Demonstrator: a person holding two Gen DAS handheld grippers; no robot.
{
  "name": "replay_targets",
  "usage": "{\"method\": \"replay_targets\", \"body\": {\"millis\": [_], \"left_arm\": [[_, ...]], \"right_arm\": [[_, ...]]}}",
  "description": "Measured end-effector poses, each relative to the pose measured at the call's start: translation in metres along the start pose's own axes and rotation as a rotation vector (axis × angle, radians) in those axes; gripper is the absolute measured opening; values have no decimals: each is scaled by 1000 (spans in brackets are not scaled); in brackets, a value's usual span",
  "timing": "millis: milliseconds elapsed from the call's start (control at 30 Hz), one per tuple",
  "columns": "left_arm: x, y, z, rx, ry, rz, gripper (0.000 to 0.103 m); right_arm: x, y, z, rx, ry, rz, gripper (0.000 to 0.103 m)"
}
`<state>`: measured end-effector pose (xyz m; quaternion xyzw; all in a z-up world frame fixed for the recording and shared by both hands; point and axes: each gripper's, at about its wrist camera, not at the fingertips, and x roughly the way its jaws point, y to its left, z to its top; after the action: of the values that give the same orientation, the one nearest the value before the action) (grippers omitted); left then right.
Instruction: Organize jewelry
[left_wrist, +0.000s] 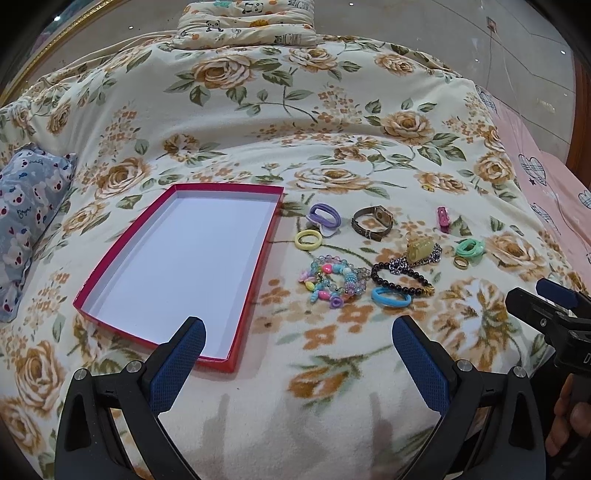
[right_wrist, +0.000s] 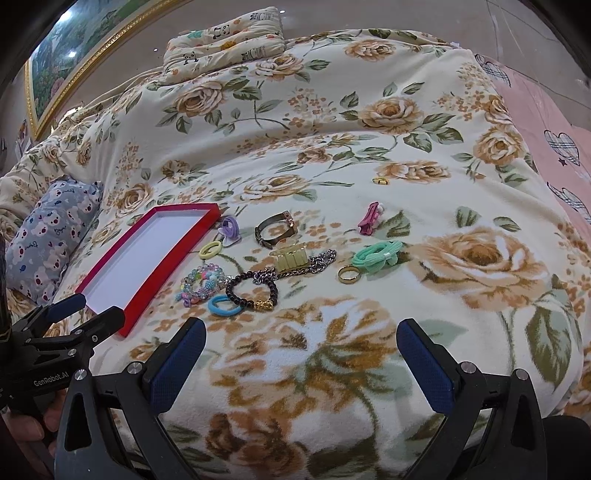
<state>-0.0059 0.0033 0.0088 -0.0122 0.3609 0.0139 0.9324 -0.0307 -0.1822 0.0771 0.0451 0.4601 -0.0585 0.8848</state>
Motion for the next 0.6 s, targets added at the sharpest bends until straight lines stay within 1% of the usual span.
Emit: {"method": "replay_targets", "body": {"millis": [600], "left_arm": [[-3,-1,0,9,-20,4,102]], "right_arm": [[-3,2,1,4,-12,17,103]]}}
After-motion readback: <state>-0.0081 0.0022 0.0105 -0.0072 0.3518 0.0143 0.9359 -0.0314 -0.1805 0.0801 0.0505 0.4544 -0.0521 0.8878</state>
